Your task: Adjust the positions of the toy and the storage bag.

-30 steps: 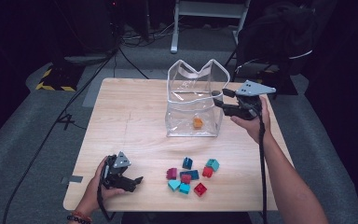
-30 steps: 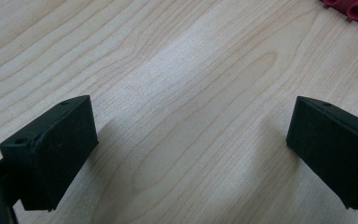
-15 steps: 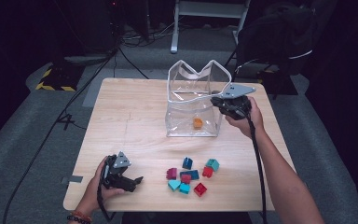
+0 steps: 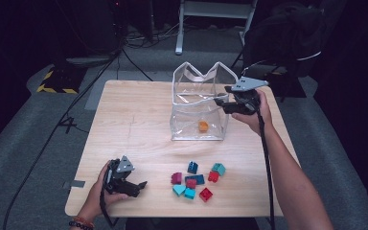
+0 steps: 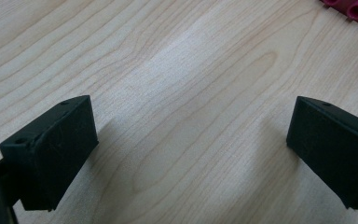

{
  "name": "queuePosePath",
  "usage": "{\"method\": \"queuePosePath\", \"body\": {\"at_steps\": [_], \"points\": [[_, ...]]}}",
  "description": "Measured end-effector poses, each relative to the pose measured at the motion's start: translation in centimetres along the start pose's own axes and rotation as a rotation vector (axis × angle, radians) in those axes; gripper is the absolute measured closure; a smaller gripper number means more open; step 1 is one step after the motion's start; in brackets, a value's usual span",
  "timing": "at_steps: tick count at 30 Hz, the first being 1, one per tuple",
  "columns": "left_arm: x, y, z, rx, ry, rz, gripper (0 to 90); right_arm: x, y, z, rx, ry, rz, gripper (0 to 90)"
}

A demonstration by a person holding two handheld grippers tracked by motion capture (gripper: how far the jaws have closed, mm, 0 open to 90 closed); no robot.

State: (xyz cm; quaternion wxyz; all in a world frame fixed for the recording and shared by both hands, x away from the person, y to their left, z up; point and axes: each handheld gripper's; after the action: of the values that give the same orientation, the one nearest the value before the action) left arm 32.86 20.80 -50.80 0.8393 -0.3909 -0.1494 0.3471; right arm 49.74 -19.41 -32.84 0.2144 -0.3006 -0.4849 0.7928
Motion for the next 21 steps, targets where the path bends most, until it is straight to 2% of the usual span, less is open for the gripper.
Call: {"method": "queuePosePath", "body": {"at_steps": [3, 5, 7, 9, 10, 11, 12, 13, 14, 17, 21], "points": [[0.0, 0.0, 0.0, 0.0, 0.0, -0.002, 2.0, -0.3, 0.2, -0.2, -0.006, 0.005, 0.012, 41.7], [0.0, 0.0, 0.0, 0.0, 0.0, -0.002, 2.0, -0.3, 0.1, 0.0, -0.007, 0.017, 0.032, 51.9], [0.0, 0.0, 0.0, 0.001, 0.0, -0.003, 2.0, -0.3, 0.0, 0.2, -0.009, 0.002, 0.055, 63.8], [0.0, 0.0, 0.0, 0.0, 0.001, -0.002, 2.0, -0.4, -0.2, 0.6, -0.001, -0.018, 0.078, 69.1], [0.0, 0.0, 0.0, 0.001, 0.0, -0.002, 2.0, -0.4, -0.3, 0.6, 0.005, -0.022, 0.087, 68.5], [0.0, 0.0, 0.0, 0.0, 0.0, 0.0, 2.0, -0.4, -0.5, 0.6, 0.012, -0.028, 0.096, 63.1], [0.0, 0.0, 0.0, 0.0, 0.001, -0.002, 2.0, -0.3, -0.6, 0.6, 0.014, -0.031, 0.103, 53.1], [0.0, 0.0, 0.0, 0.001, 0.0, -0.002, 2.0, -0.3, -0.8, 0.5, 0.017, -0.013, 0.107, 48.8], [0.0, 0.0, 0.0, 0.001, 0.0, -0.003, 2.0, -0.3, -0.9, 0.3, 0.023, -0.002, 0.103, 49.6], [0.0, 0.0, 0.0, 0.001, 0.0, -0.005, 2.0, -0.5, -0.8, -0.4, 0.032, 0.001, 0.1, 44.1], [0.0, 0.0, 0.0, 0.001, 0.001, -0.002, 2.0, -1.1, -0.6, -1.2, 0.034, -0.05, 0.049, 43.2]]}}
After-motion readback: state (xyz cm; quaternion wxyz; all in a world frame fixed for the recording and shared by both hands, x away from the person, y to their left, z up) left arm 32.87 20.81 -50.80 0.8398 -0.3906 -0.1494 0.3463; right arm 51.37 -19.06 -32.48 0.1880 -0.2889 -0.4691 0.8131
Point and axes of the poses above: each handheld gripper's, and its own axes: z roughly backward along the jaws, y roughly out of its underside, x roughly to its left, and after that the axes turned 8 degrees about -x, right-handed
